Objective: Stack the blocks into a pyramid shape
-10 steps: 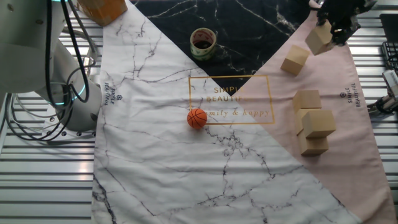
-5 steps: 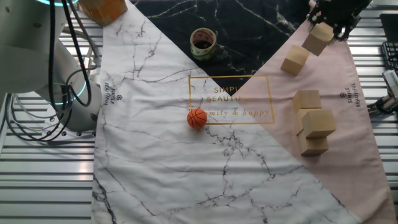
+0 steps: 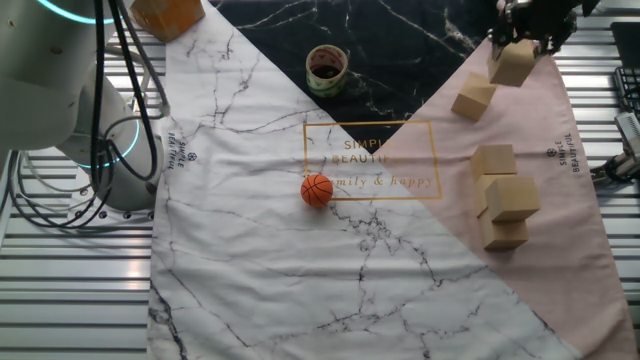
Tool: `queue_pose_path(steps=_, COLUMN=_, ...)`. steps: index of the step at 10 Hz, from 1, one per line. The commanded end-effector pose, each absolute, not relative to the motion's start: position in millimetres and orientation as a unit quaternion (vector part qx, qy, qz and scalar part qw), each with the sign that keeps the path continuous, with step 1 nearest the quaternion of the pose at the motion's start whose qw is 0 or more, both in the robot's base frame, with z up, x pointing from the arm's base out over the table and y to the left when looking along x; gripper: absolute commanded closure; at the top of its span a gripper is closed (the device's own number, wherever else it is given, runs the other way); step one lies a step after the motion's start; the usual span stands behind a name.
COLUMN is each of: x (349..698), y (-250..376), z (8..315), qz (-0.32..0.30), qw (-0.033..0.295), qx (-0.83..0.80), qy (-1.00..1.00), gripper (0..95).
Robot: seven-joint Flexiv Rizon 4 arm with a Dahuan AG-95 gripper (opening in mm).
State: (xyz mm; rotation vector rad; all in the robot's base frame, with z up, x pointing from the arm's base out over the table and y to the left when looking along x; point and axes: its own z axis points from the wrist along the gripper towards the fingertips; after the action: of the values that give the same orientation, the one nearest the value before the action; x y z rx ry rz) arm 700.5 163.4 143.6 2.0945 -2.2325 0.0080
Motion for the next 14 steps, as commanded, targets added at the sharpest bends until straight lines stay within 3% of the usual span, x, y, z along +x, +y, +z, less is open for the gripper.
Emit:
queue_pose_path(steps=1, x=698.2, y=162.7, z=142.8, qz=0.016, qw=0.036, qx=0.746, qy=-0.664, gripper=95.0)
queue_pose_path(steps=8, x=694.8, y=159.1, z=142.6, qz=0.022, qw=0.029, qx=0.736, qy=-0.676, gripper=95.0)
queue_pose_path(steps=11, x=666.1, y=130.4, z=143.3, qz=0.034, qw=0.022, qx=0.725, qy=-0.688, gripper=95.0)
queue_pose_path(steps=14, x=659.6, y=120.2, z=142.0, qz=0.039, qw=0.021, qx=0.714, qy=-0.699, gripper=95.0)
